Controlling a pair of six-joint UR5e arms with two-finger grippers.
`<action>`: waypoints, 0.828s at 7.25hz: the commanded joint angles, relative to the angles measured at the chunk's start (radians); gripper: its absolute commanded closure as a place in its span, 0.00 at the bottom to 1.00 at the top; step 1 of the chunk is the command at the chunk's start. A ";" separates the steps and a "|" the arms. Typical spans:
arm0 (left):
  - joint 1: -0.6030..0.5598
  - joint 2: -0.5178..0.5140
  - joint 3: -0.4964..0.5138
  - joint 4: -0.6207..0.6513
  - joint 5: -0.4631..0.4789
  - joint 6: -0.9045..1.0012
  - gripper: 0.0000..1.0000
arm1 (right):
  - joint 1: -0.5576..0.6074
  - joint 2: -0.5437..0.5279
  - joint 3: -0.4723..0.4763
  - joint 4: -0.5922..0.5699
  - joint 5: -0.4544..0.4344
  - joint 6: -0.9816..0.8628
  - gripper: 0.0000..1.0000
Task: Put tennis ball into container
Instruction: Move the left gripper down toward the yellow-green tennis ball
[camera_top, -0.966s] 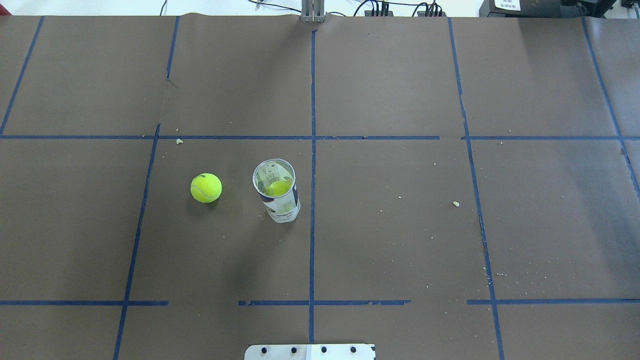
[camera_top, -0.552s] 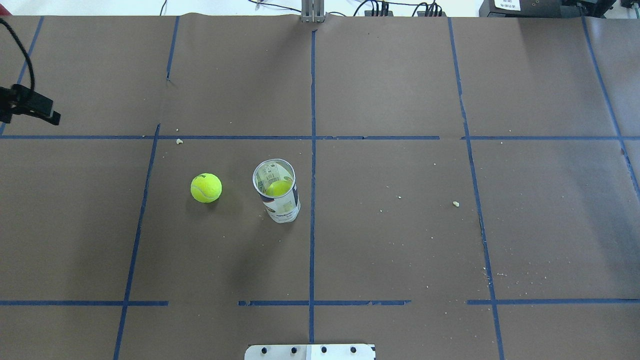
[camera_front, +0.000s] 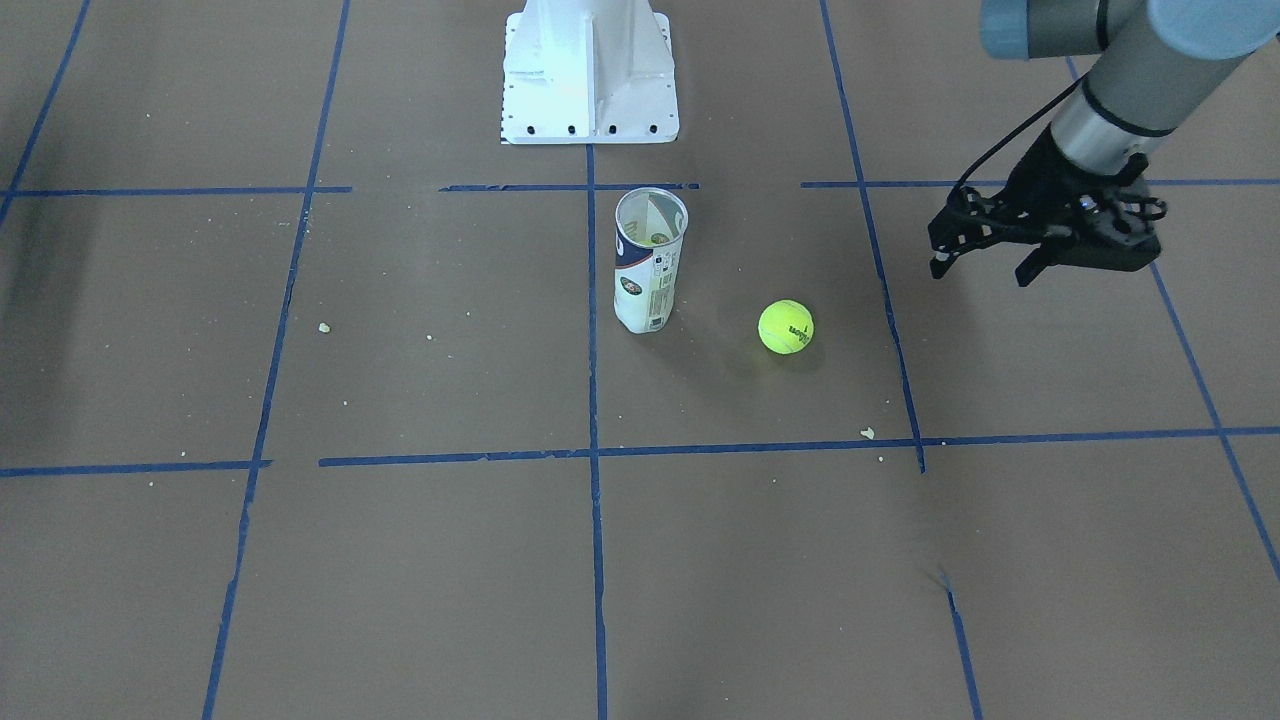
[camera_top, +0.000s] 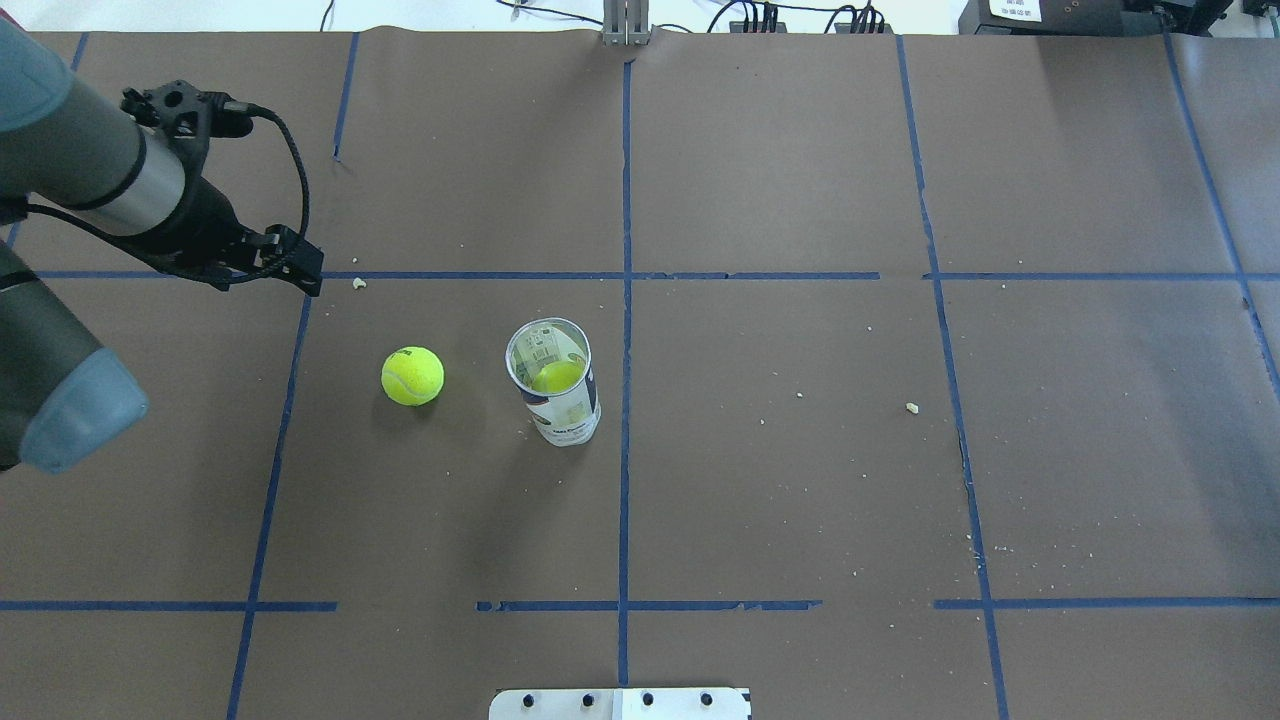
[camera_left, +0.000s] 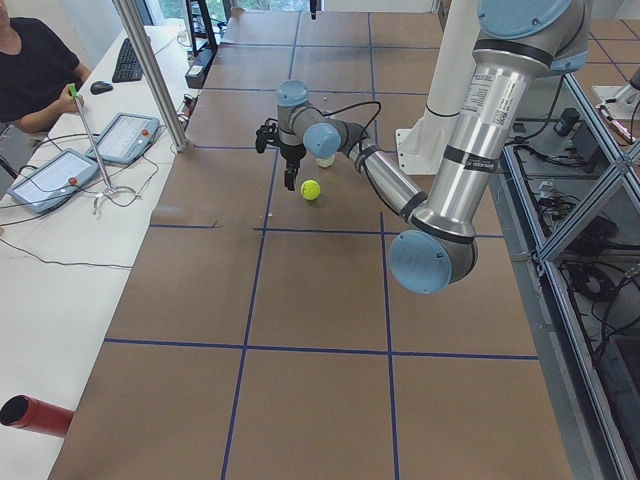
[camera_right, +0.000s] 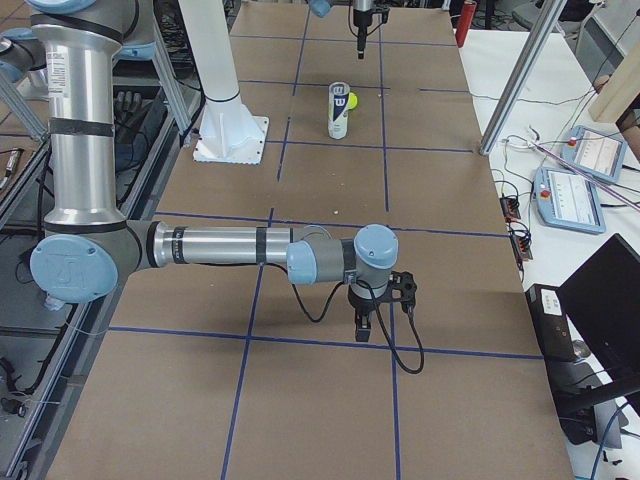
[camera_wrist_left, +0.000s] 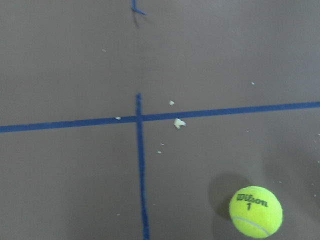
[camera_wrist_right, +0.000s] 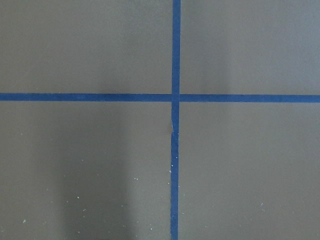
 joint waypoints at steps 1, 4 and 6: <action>0.075 -0.096 0.110 -0.006 0.049 -0.085 0.00 | 0.000 0.000 0.000 0.000 0.000 0.000 0.00; 0.163 -0.094 0.159 -0.072 0.075 -0.153 0.00 | 0.000 0.000 0.000 0.000 0.000 0.000 0.00; 0.191 -0.086 0.210 -0.150 0.075 -0.192 0.00 | 0.000 0.000 0.000 0.000 0.000 0.000 0.00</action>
